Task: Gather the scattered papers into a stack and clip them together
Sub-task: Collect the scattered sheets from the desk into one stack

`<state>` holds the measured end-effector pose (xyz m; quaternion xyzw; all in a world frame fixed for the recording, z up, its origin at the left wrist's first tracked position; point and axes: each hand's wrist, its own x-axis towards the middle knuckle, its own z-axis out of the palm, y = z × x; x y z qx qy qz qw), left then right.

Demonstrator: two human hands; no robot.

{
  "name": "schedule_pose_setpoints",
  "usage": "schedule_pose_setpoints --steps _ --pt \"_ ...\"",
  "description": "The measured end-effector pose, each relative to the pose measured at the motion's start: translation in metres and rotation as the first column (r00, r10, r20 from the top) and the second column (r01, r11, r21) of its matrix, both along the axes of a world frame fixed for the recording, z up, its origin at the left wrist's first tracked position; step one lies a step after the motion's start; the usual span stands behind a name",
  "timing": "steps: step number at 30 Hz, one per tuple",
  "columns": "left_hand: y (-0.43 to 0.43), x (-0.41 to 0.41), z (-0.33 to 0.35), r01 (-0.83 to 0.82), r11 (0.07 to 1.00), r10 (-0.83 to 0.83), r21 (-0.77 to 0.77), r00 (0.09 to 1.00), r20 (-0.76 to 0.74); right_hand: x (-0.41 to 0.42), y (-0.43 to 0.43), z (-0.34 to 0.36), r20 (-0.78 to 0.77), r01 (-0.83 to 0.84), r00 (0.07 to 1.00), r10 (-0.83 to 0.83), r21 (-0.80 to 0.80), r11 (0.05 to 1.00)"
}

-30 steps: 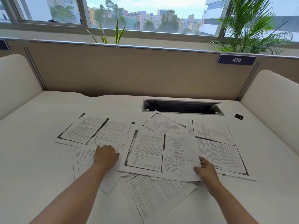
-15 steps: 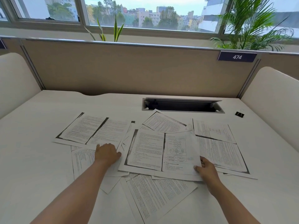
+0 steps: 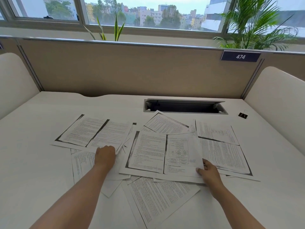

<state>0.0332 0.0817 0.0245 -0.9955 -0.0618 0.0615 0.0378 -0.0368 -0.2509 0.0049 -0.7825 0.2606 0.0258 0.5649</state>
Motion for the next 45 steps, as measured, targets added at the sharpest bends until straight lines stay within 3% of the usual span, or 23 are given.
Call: schedule_pose_setpoints --steps 8,14,18,23,32,38,40,45 --pt "0.009 0.011 -0.002 0.030 0.999 -0.032 0.020 0.995 0.099 0.004 -0.001 0.000 -0.027 0.029 0.999 -0.029 0.011 1.000" --pt "-0.030 0.007 0.024 0.126 0.957 -0.033 -0.262 0.942 0.334 0.008 0.004 0.002 -0.034 0.022 0.999 -0.021 0.038 0.999" --pt "-0.072 -0.015 0.032 0.291 0.804 -0.070 -0.518 0.912 0.404 0.010 0.012 0.003 -0.030 -0.001 1.000 0.003 0.085 0.996" --pt "-0.115 -0.032 0.025 0.286 0.620 -0.101 -0.730 0.952 0.287 0.010 0.021 0.001 -0.051 -0.020 0.998 0.026 0.120 0.993" --pt "-0.152 -0.058 0.017 0.185 0.534 -0.259 -0.825 0.965 0.049 0.006 0.025 -0.005 -0.038 0.025 0.999 -0.015 0.260 0.965" --pt "-0.150 -0.063 0.019 0.163 0.431 -0.341 -0.887 0.940 0.006 0.009 0.024 -0.008 -0.022 -0.043 0.998 0.053 0.325 0.945" --pt "-0.144 -0.062 0.018 0.173 0.422 -0.334 -0.890 0.942 0.024 0.007 0.025 -0.007 -0.009 -0.078 0.996 0.083 0.275 0.958" --pt "-0.113 -0.051 0.015 0.208 0.497 -0.245 -0.843 0.965 0.094 0.005 0.022 -0.011 -0.012 -0.059 0.998 0.063 0.215 0.975"
